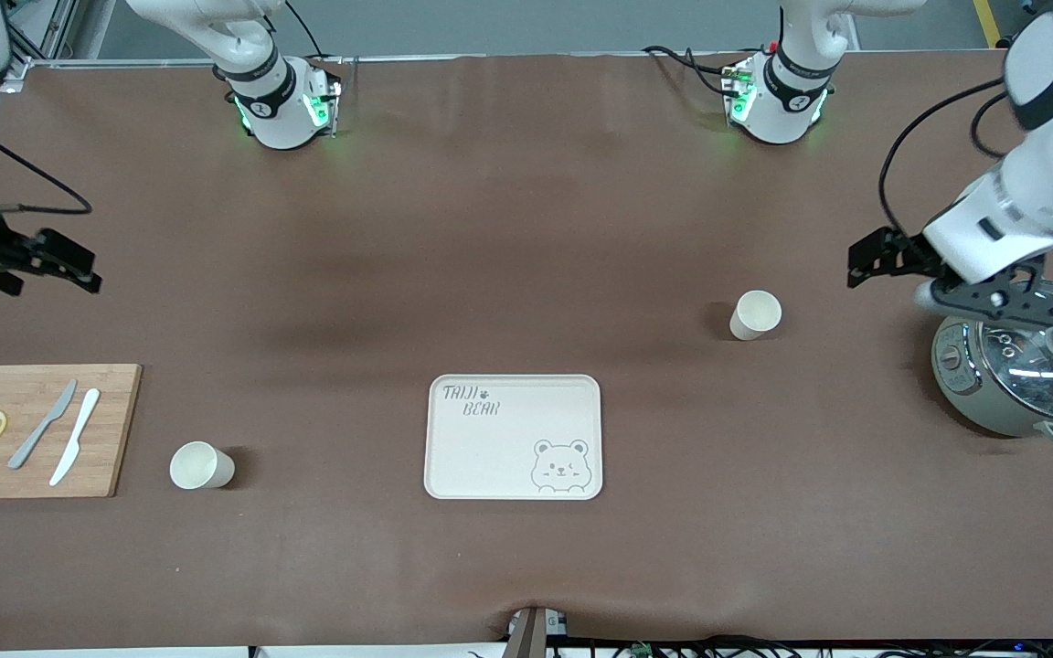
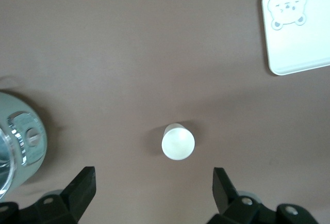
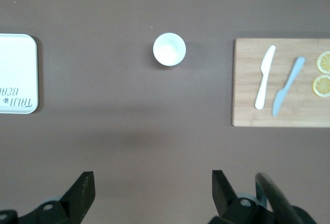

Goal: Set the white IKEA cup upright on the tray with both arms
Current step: 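Reach the right gripper to one cup while the left gripper reaches another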

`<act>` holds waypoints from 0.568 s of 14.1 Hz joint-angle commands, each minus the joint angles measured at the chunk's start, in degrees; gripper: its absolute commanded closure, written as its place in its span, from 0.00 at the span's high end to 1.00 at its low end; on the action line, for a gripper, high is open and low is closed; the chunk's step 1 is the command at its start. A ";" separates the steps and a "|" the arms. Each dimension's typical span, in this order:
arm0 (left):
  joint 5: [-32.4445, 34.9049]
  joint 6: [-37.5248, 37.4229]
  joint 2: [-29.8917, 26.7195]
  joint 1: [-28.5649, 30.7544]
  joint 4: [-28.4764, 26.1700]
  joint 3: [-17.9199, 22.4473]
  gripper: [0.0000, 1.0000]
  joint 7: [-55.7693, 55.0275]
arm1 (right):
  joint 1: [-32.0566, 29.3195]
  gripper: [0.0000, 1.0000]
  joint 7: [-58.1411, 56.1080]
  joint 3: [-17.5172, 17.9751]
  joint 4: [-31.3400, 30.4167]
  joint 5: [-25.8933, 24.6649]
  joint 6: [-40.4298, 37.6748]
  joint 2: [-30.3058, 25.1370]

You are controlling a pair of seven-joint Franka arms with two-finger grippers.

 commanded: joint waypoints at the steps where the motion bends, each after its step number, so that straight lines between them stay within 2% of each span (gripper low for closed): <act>1: -0.26 10.06 -2.00 0.11 -11.07 -1.56 1.00 0.43 | 1.43 1.00 0.43 -0.27 1.32 -0.15 4.13 5.78; 6: -0.26 28.52 -1.48 0.02 -24.88 -2.19 1.00 0.61 | 2.66 1.00 0.52 -0.27 1.75 0.29 17.75 17.12; 8: -0.26 34.42 -0.95 0.11 -28.93 -2.54 1.00 0.70 | 2.31 1.00 0.08 -0.27 4.29 0.20 21.54 22.91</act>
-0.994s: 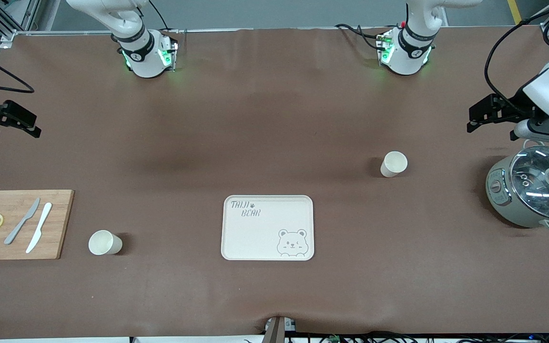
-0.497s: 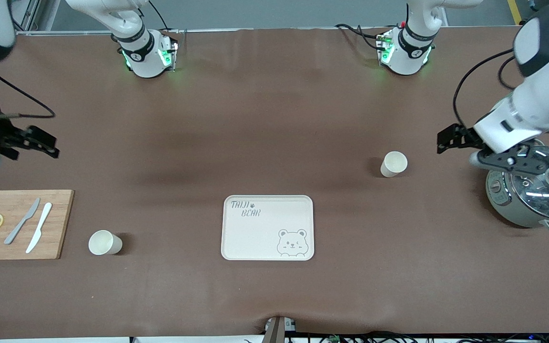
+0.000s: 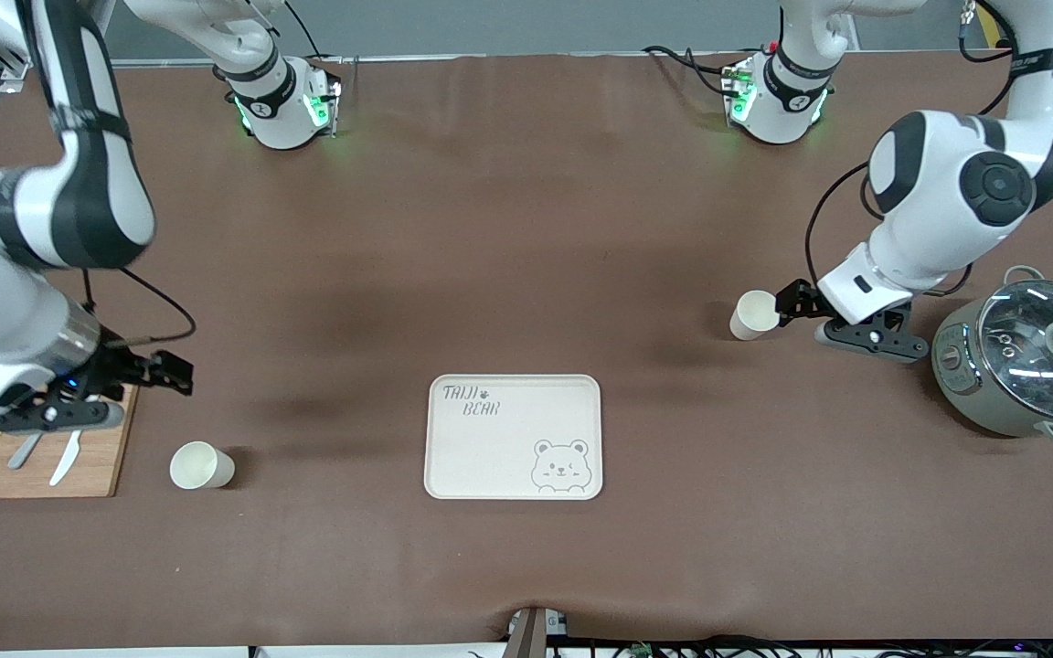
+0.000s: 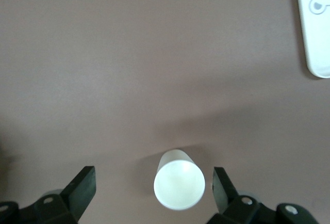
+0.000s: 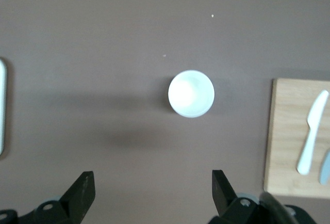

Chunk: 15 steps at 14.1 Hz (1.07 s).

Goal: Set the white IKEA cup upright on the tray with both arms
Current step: 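Grasp the cup with the right gripper while the left gripper grasps its cup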

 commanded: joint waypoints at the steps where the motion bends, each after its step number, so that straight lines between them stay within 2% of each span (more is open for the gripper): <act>1: -0.26 7.60 -0.95 0.19 -6.23 -0.49 1.00 0.82 | 0.00 1.00 -0.19 -0.29 5.68 -0.15 1.96 8.38; 5: -0.26 14.65 0.72 0.19 -11.24 -0.49 1.00 0.99 | -0.18 1.00 -1.06 -0.29 12.81 -0.41 4.59 17.54; 10: -0.26 25.54 2.83 0.19 -17.92 -0.49 1.00 1.08 | 0.17 1.00 -1.68 -0.29 12.91 -0.85 11.70 22.47; 15: -0.18 28.98 3.53 0.19 -20.48 -0.49 1.00 1.17 | -0.53 1.00 -1.95 -0.29 12.47 -0.41 13.65 24.50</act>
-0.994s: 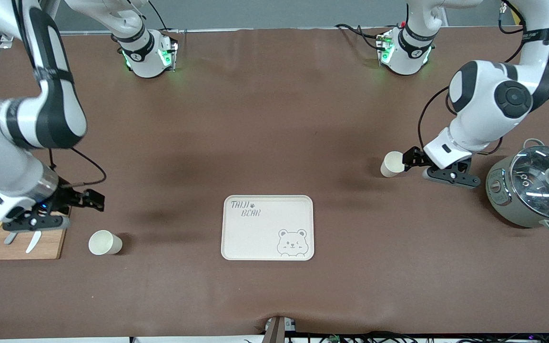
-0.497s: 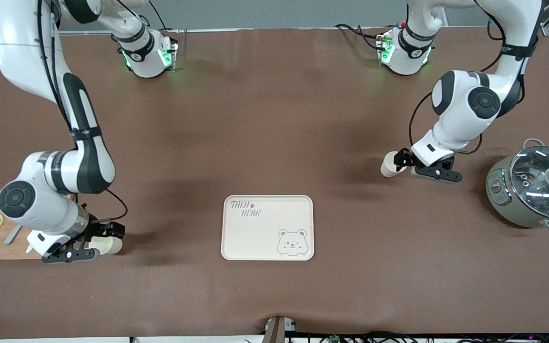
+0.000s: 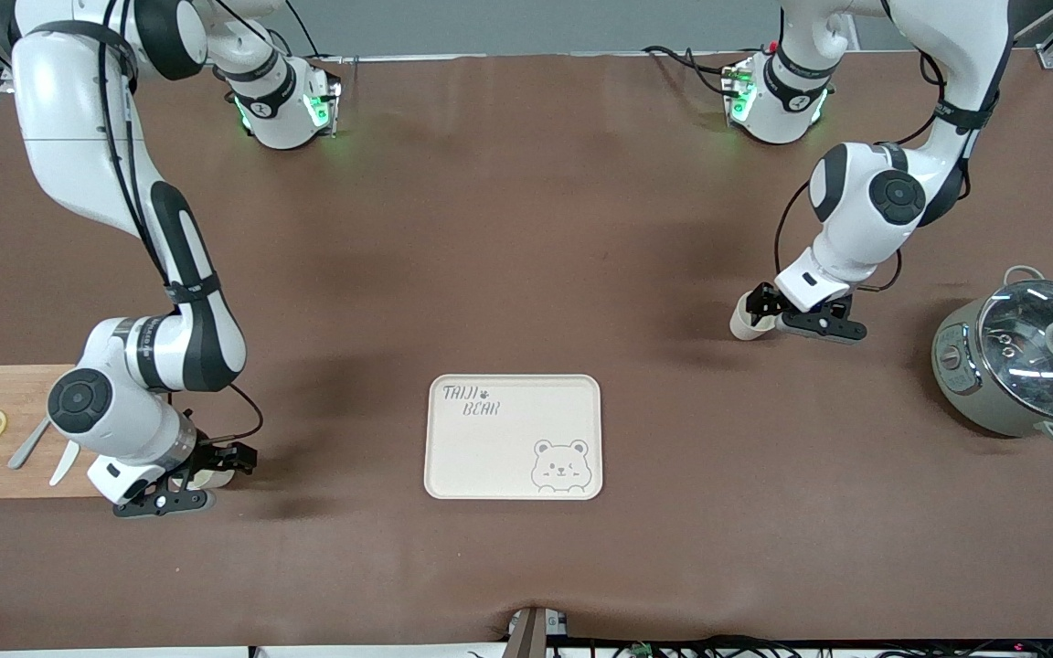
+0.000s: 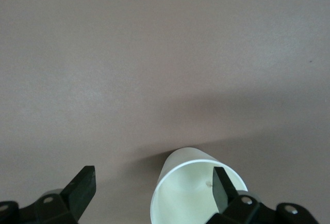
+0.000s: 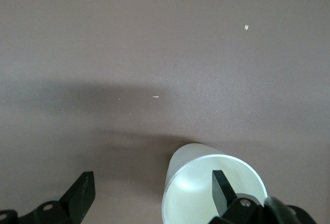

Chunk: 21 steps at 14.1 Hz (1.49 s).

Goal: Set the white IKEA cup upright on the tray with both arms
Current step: 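Grasp the cup with the right gripper while the left gripper grasps its cup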

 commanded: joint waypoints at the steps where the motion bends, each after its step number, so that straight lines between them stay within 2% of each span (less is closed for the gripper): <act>1: -0.18 2.56 0.05 0.21 -1.62 -0.34 1.00 1.00 | -0.45 0.98 -0.75 0.13 1.48 -0.50 -0.76 0.94; 5: -0.18 7.99 3.03 0.21 -2.85 -0.34 1.00 1.44 | -0.53 0.40 -5.32 0.04 1.48 -0.50 -1.11 1.12; 8: -0.18 11.34 5.06 0.29 -3.38 -0.34 1.00 2.31 | -0.62 0.08 -5.50 0.13 1.48 -0.50 -1.20 1.03; 9: -0.26 11.52 5.41 0.12 -3.38 -0.34 1.00 2.41 | -0.62 0.00 -5.50 0.05 1.48 -0.50 -1.20 1.03; 10: -0.27 11.52 5.24 0.29 -3.73 -0.34 0.01 1.80 | -0.62 0.00 -5.41 0.04 1.48 -0.50 -1.20 1.03; 16: -0.27 11.52 5.41 0.38 -3.73 -0.34 0.00 2.49 | -0.01 0.00 -4.54 0.13 2.18 0.29 -1.11 0.59; 21: -0.27 11.00 4.62 0.21 -2.07 -0.34 0.00 1.62 | 4.47 0.00 5.38 0.13 5.43 0.11 -4.70 0.41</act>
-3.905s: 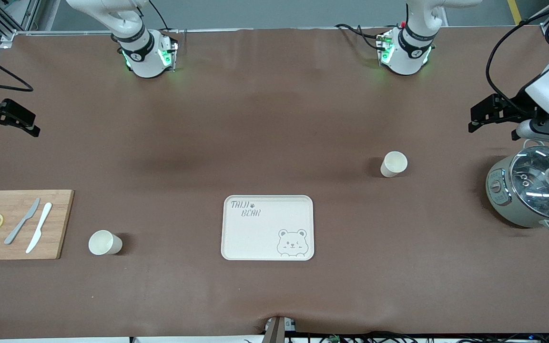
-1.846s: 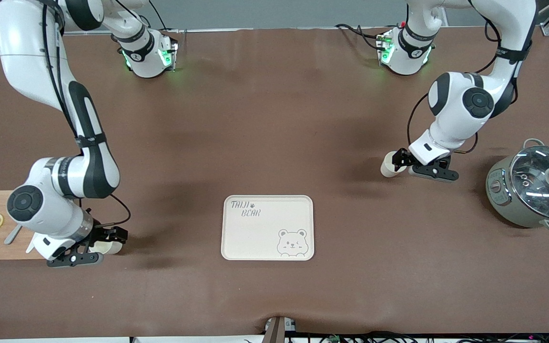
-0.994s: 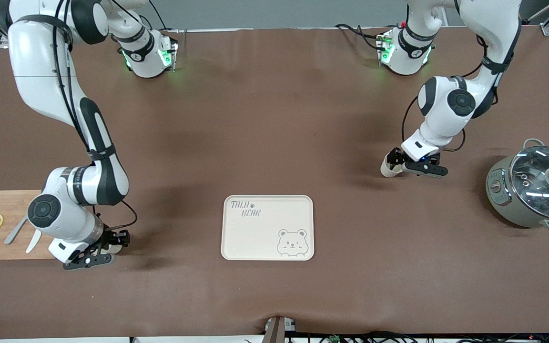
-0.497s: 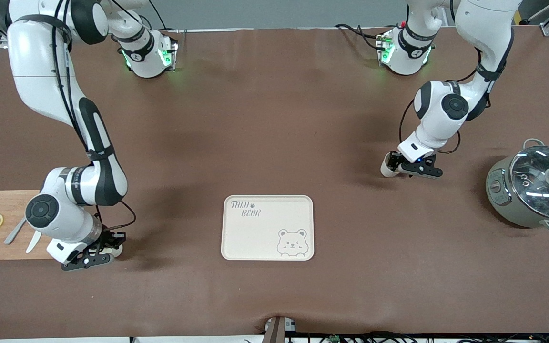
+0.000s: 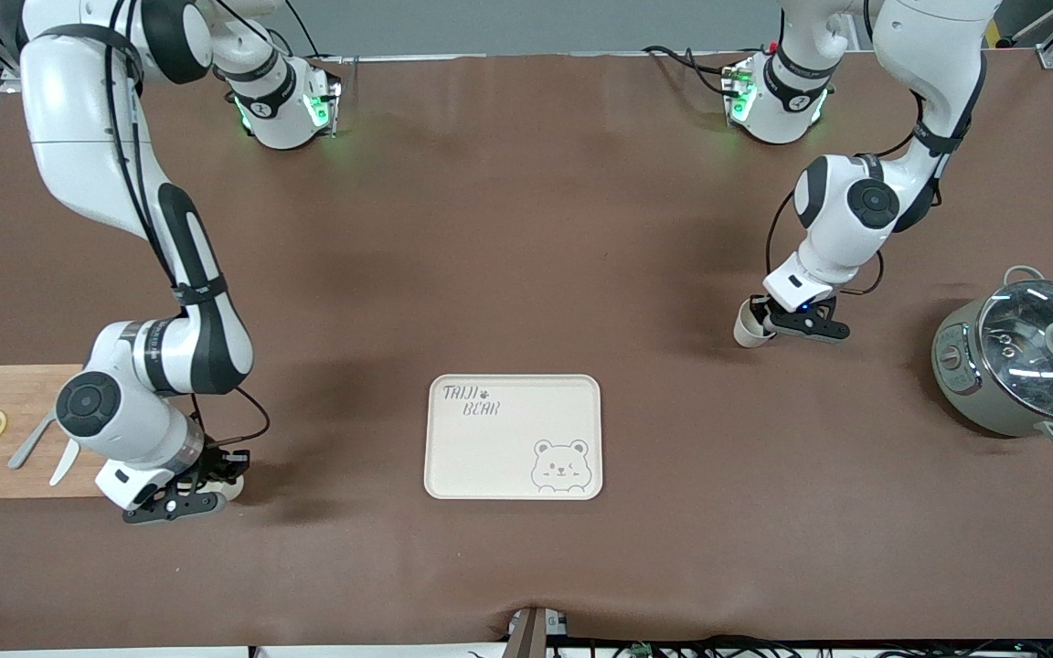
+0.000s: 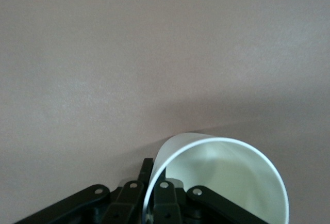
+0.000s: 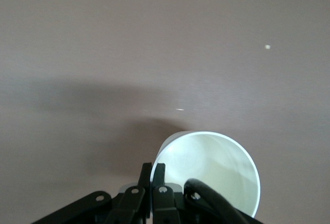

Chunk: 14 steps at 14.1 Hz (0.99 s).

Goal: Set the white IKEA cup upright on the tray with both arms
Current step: 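Carry both white cups over the bear tray with both grippers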

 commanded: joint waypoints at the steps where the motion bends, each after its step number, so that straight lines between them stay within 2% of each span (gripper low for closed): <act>1: -0.27 -0.10 -1.09 0.06 1.73 -0.32 0.00 -0.04 | 3.00 0.00 6.97 -0.18 3.14 -0.07 -4.38 -0.02; 3: -0.27 -2.89 -0.92 -0.46 4.80 -0.50 0.00 -2.50 | 5.19 0.00 10.76 -0.18 5.33 -0.07 -7.29 -0.02; 5: -0.27 -12.09 -0.31 -2.56 11.98 -0.41 0.00 -5.83 | 7.30 0.00 15.14 -0.09 6.66 0.02 -8.87 -0.02; 7: -0.27 -25.52 1.62 -5.98 22.42 -0.32 0.00 -12.67 | 10.20 0.00 21.03 -0.09 7.19 0.37 -9.14 -0.02; 10: 1.74 -44.17 8.11 -10.47 41.67 -0.23 0.00 -23.30 | 13.81 0.00 31.04 0.00 7.63 0.89 -9.14 -0.02; 12: 5.60 -52.53 13.56 -13.98 53.10 -0.23 0.00 -30.60 | 15.48 0.00 35.89 0.00 7.98 2.56 -8.62 0.24; 14: 6.24 -56.95 18.57 -16.01 61.91 -0.23 0.00 -34.57 | 17.32 0.00 37.58 0.00 8.16 3.36 -7.92 0.59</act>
